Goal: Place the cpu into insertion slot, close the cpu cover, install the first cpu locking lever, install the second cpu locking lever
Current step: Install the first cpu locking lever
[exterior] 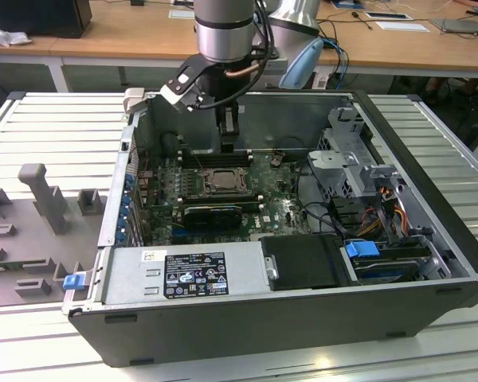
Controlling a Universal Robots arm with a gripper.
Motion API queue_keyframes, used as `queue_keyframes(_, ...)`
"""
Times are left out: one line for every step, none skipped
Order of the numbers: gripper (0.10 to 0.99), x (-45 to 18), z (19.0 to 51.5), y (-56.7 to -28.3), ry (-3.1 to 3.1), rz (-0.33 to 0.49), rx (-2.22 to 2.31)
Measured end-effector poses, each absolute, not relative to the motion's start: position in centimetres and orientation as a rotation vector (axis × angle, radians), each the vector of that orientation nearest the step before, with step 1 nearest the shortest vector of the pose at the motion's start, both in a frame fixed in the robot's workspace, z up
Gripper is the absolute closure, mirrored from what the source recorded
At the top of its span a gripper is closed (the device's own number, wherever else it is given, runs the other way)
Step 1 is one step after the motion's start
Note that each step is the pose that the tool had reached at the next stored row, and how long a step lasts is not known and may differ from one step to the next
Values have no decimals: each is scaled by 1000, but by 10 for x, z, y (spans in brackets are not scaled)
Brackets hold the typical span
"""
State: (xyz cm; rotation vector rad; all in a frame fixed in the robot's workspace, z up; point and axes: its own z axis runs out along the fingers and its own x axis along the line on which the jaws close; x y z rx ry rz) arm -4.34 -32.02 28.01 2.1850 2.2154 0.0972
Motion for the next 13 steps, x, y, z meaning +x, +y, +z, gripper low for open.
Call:
queue_keyframes(980, -43, 280, -320, 2220, 97, 2180)
queue_keyframes(980, -43, 280, -320, 2234, 97, 2166)
queue_keyframes(980, -43, 280, -320, 2266, 97, 2134)
queue_keyframes(980, -43, 280, -320, 2301, 98, 2097)
queue_keyframes(980, -43, 280, -320, 2325, 97, 2071)
queue_keyframes(980, -43, 280, -320, 2347, 95, 2045)
queue_keyframes(980, -44, 280, -320, 2363, 93, 2029)
queue_keyframes(980, -44, 279, -320, 2377, 93, 2014)
queue_keyframes(980, -44, 279, -320, 2389, 93, 1999)
queue_keyframes(980, -44, 279, -320, 2398, 93, 1989)
queue_keyframes(980, -44, 279, -320, 2409, 94, 1976)
queue_keyframes(980, -44, 279, -320, 2419, 94, 1965)
queue_keyframes(980, -44, 279, -320, 2431, 94, 1950)
